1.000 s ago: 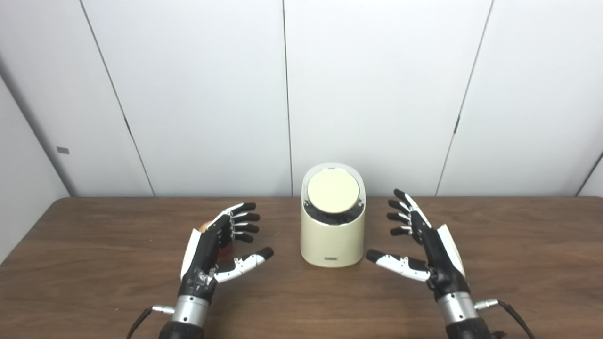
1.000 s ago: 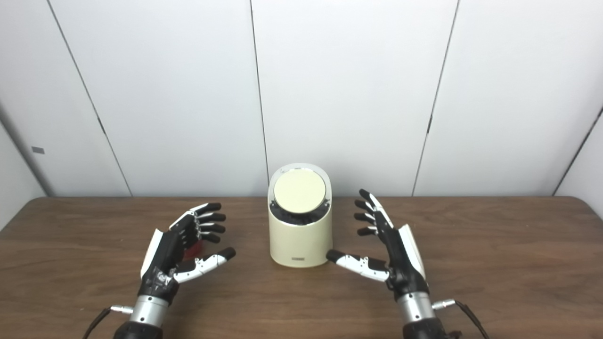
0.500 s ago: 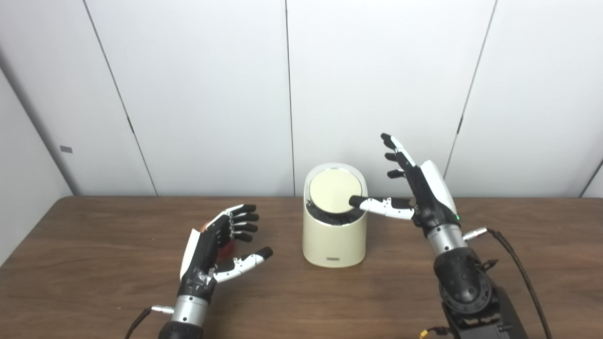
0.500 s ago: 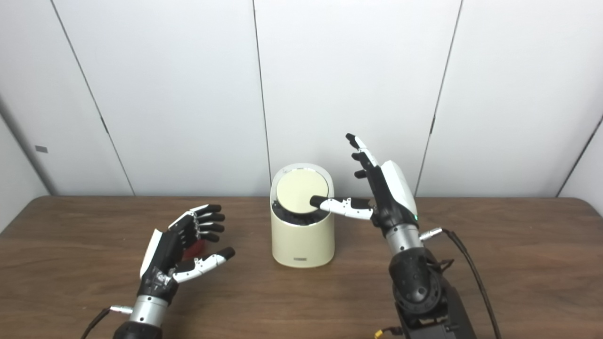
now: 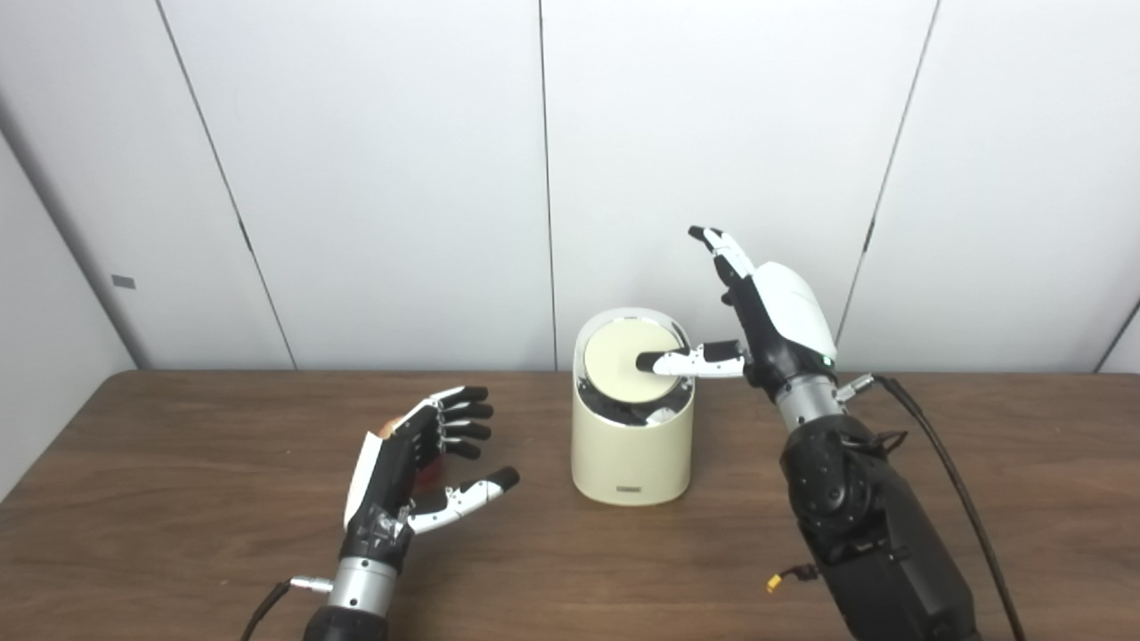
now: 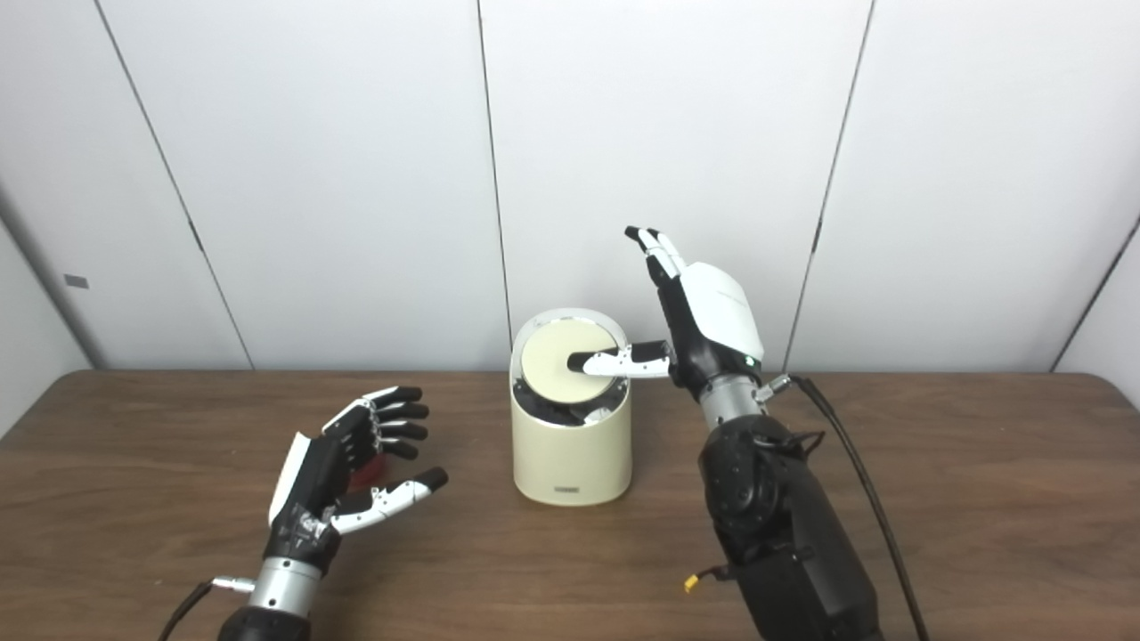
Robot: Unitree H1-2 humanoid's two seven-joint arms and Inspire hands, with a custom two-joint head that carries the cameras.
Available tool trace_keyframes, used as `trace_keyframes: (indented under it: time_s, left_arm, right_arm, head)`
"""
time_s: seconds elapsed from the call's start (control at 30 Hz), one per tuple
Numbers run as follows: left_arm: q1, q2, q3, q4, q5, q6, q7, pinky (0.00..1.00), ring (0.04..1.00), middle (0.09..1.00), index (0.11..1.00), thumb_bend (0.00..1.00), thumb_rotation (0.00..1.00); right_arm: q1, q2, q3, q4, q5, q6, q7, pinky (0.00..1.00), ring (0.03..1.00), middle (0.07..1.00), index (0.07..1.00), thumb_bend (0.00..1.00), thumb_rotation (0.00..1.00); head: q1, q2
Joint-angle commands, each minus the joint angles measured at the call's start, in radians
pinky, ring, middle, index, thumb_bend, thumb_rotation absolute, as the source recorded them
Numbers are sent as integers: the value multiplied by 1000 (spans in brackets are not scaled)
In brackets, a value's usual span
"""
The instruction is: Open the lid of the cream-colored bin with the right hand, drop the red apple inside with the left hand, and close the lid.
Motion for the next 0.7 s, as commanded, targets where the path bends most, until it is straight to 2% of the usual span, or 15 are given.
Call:
trace_keyframes:
  time_s: [0.0, 0.13, 0.4, 0.53, 0.67]
  left_arm:
    - [-37, 1, 0, -16, 0, -43, 8, 571, 652, 714, 758, 732, 80]
    - [-35, -2, 1, -24, -2, -34, 8, 576, 653, 714, 758, 736, 77]
    - [-34, -4, 0, -33, 8, -30, 12, 574, 652, 714, 761, 735, 89]
    - [-32, -4, -1, -39, 8, -23, 11, 585, 659, 715, 759, 732, 95]
    - [-32, -5, -1, -41, 10, -25, 13, 589, 658, 714, 760, 733, 92]
  right_arm:
    - [-61, 7, 7, -5, -21, -25, -45, 775, 918, 962, 913, 928, 375]
    - [-70, 10, 26, 31, -34, -26, -67, 800, 930, 963, 912, 946, 392]
    - [-75, 9, 56, 62, -64, -17, -82, 774, 912, 963, 923, 970, 366]
    - [-75, -4, 86, 67, -109, -16, -88, 784, 899, 957, 921, 978, 340]
    - [-74, -26, 125, 59, -165, -13, -82, 790, 895, 958, 927, 984, 355]
  head:
    - [1, 2]
    - [2, 5]
    - [4, 12]
    - [6, 17]
    - [6, 20]
